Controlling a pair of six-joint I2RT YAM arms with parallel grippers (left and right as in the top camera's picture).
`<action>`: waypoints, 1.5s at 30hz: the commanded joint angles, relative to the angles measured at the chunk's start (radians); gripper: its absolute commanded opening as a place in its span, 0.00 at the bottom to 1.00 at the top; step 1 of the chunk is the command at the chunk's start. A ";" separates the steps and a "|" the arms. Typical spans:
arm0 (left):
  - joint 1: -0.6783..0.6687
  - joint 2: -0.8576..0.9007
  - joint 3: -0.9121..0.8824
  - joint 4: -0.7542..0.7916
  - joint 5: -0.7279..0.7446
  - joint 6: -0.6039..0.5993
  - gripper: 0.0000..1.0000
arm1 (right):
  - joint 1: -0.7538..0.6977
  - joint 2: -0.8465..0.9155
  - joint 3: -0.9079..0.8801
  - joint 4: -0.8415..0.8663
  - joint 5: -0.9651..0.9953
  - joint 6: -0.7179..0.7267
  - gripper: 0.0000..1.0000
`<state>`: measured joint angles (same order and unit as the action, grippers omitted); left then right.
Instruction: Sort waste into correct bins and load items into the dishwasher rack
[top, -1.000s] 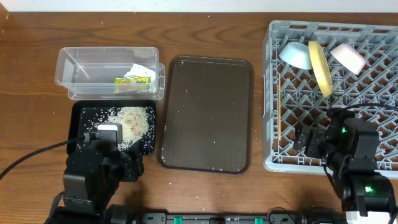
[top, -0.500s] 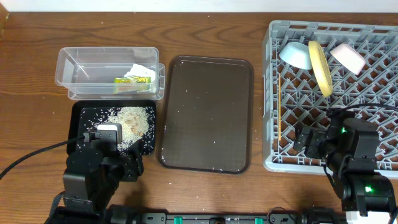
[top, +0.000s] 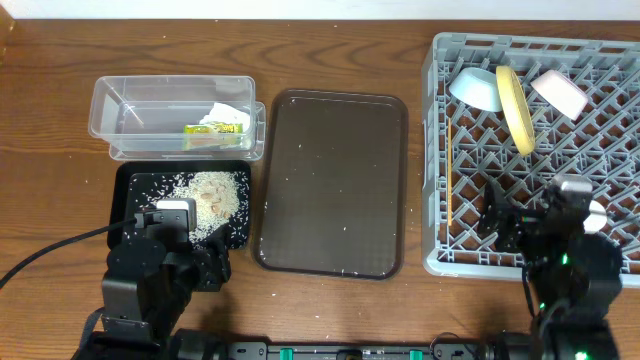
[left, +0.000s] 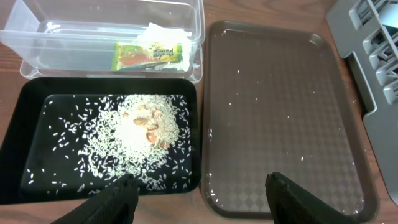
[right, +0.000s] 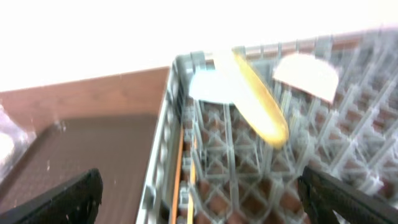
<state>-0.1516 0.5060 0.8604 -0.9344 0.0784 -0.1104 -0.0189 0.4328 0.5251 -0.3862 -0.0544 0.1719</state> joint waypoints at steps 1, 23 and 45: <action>0.004 -0.004 -0.002 0.000 -0.008 0.002 0.69 | 0.011 -0.103 -0.141 0.117 0.005 -0.013 0.99; 0.004 -0.004 -0.002 0.000 -0.008 0.002 0.69 | 0.048 -0.427 -0.520 0.311 0.065 -0.019 0.99; 0.004 -0.004 -0.002 0.000 -0.008 0.002 0.69 | 0.048 -0.428 -0.520 0.313 0.065 -0.020 0.99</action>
<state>-0.1516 0.5060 0.8585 -0.9348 0.0784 -0.1104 0.0227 0.0120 0.0067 -0.0692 -0.0029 0.1669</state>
